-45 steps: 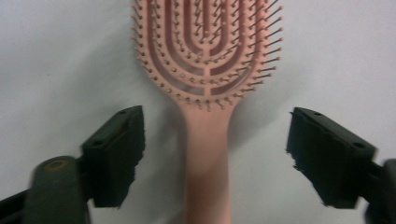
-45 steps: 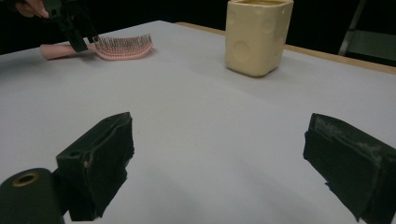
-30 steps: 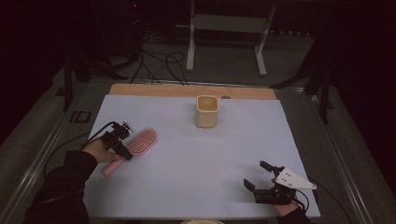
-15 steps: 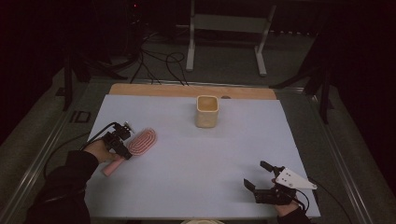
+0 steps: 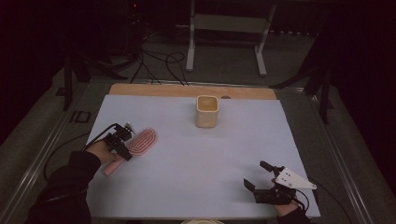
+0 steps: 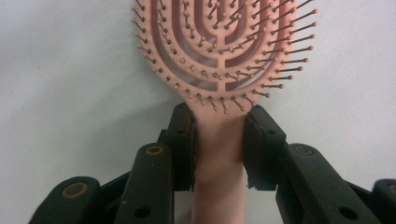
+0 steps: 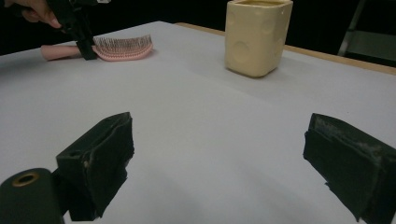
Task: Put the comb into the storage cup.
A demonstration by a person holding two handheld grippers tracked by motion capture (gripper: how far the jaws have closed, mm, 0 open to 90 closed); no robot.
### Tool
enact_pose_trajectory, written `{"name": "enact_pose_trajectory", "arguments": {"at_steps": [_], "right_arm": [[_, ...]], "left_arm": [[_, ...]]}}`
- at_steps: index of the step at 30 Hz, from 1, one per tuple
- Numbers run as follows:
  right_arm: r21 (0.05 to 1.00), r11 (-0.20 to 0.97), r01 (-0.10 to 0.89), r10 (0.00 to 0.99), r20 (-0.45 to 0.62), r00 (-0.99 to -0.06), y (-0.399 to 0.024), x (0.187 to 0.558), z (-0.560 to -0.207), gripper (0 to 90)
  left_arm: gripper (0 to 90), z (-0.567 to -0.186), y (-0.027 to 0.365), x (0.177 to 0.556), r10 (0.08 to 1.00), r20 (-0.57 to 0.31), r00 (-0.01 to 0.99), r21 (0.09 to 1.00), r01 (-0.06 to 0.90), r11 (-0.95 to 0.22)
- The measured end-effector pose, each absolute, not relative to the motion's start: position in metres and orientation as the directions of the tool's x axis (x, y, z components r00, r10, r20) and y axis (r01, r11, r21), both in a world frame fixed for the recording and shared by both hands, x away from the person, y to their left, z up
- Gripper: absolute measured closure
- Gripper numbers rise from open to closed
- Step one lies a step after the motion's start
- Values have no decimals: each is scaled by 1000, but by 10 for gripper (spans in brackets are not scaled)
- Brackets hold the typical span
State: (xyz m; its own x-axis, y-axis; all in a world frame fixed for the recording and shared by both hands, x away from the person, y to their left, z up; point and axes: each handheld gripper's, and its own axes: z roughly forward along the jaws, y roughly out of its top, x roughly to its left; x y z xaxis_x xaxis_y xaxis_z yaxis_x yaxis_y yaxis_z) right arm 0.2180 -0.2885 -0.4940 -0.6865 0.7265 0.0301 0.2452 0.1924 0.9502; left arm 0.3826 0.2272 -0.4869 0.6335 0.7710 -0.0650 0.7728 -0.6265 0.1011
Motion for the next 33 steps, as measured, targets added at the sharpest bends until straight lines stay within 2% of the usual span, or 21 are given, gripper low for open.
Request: {"name": "enact_pose_trajectory", "arguments": {"at_steps": [7, 16, 22, 26, 33], "right_arm": [[950, 193, 245, 728, 29, -685, -289, 218, -494, 82], [950, 193, 247, 729, 30, -684, -289, 218, -494, 82], [950, 187, 249, 730, 35, -682, -290, 218, -494, 82], [952, 178, 249, 730, 42, -682, -290, 218, -493, 82], [951, 176, 253, 729, 46, -683, -290, 218, -493, 82]], "left_arm": [[701, -487, 226, 383, 772, -57, 632, 94, 774, -626], [708, -484, 231, 379, 779, -73, 623, 153, 779, -608], [708, -469, 226, 379, 768, -98, 633, 234, 765, -600], [708, -465, 219, 377, 768, -80, 636, 281, 753, -594], [708, -460, 204, 374, 743, -89, 663, 327, 724, -607]]}}
